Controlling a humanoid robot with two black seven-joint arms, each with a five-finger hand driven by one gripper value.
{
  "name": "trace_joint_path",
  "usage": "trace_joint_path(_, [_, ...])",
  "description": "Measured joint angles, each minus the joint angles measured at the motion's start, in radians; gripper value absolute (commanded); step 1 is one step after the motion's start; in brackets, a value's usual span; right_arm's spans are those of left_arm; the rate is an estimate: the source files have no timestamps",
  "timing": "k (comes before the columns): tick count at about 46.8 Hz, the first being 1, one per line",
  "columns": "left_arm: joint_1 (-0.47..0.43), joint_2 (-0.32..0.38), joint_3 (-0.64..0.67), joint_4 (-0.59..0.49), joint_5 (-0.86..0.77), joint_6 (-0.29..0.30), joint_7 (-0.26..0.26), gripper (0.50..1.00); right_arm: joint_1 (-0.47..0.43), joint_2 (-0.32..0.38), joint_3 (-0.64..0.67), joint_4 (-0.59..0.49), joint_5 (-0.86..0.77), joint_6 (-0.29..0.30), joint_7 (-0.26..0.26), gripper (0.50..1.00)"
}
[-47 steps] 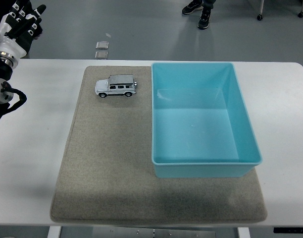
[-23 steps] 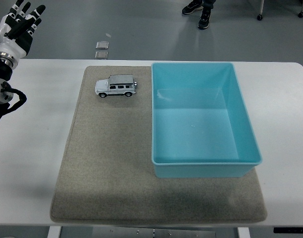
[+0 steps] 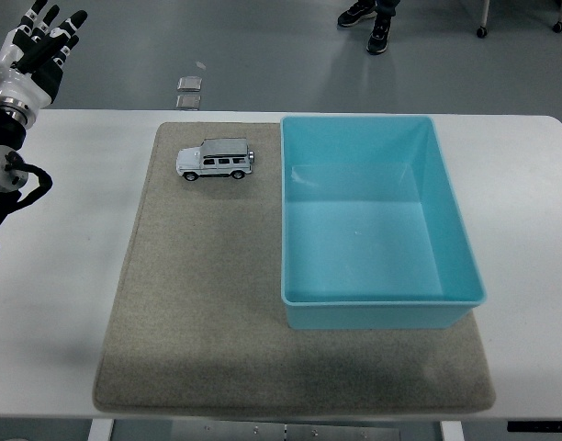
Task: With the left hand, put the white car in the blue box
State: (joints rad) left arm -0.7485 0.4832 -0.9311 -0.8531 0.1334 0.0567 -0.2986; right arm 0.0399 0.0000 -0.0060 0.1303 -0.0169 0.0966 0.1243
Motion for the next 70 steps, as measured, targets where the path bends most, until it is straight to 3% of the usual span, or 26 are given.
trace_joint_path(49, [-0.025,0.019,0.019,-0.003,0.015,-0.017,0.015,0.994,0.000,0.000,0.000,0.000,0.000,0.000,0.000,0.936])
trace_joint_path(52, [-0.053,0.036,0.060,0.001,0.028,-0.017,0.015,0.992,0.000,0.000,0.001,0.000,0.000,0.000,0.000,0.936])
trace_joint_path(62, [-0.195,0.102,0.374,0.000,0.099,-0.011,0.001,0.981,0.000,0.000,0.001,0.000,0.000,0.000,0.000,0.936])
trace_joint_path(70, [-0.293,0.117,0.600,-0.008,0.202,0.000,0.002,0.984,0.000,0.000,0.000,0.000,0.000,0.000,0.000,0.936])
